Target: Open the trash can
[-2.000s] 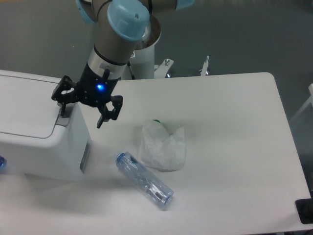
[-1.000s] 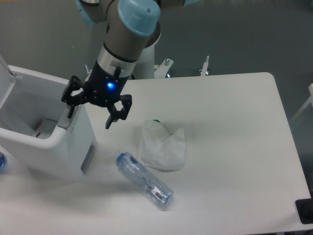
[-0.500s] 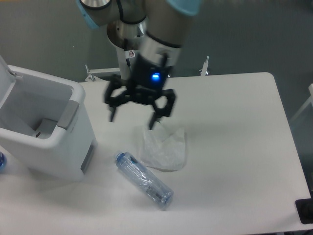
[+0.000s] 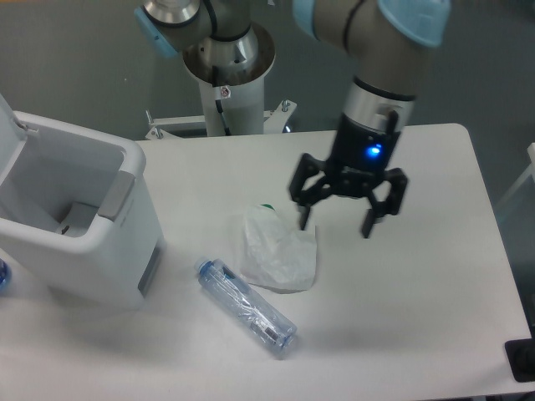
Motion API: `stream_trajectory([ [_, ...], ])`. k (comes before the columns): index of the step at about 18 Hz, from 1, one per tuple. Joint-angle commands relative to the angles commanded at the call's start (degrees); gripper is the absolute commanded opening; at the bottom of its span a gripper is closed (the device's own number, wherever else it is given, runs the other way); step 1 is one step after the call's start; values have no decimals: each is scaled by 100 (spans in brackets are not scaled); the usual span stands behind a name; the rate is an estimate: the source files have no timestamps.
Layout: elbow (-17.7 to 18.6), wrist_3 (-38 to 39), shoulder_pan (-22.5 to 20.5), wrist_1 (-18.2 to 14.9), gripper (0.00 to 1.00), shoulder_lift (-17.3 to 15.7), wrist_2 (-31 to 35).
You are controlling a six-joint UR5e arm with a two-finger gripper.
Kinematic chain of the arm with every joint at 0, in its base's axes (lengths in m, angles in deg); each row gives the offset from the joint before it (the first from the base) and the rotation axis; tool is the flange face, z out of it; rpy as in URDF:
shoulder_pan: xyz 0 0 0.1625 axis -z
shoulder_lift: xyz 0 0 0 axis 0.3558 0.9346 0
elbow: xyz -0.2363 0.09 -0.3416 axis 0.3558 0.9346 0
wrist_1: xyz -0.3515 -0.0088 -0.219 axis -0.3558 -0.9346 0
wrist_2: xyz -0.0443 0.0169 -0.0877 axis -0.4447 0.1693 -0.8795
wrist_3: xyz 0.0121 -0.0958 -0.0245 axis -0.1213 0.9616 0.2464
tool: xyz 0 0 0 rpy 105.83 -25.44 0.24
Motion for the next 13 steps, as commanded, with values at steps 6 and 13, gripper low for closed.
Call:
stream_trajectory([
  [6, -123, -1158, -335, 17, 100, 431, 615],
  [13, -132, -2604, -519, 210, 100, 800, 1522],
])
